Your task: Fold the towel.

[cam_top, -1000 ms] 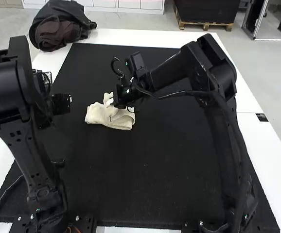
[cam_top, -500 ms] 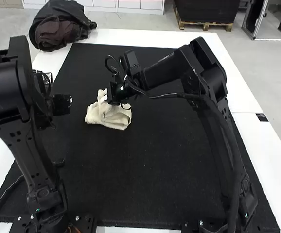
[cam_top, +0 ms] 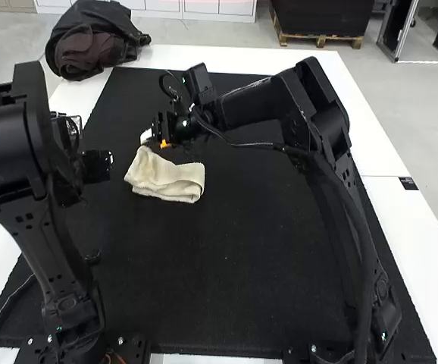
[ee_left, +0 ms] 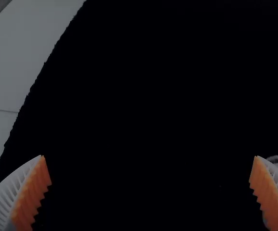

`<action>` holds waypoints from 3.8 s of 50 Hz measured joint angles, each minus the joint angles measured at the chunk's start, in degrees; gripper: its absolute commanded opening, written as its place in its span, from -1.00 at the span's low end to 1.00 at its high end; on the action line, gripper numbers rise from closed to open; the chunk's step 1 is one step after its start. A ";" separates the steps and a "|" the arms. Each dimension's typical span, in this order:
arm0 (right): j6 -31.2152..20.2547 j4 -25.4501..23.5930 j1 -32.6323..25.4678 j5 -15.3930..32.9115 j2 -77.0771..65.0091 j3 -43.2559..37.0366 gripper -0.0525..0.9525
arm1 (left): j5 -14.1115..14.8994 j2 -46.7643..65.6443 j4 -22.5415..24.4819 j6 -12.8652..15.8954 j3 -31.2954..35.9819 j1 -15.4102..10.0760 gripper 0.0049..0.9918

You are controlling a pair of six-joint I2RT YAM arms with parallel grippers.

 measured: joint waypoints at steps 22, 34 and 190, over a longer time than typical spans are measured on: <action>-0.24 1.66 -6.19 -4.35 -6.82 -6.38 -0.95 | -0.02 0.00 0.46 0.02 0.00 0.00 0.95; -0.28 7.43 -2.71 -6.51 -6.32 -11.65 -0.95 | -0.02 0.00 0.85 0.02 0.00 0.00 0.95; 9.60 11.26 0.00 -8.90 20.61 10.23 -0.24 | 1.73 -17.42 -8.90 -0.94 -1.14 0.00 0.95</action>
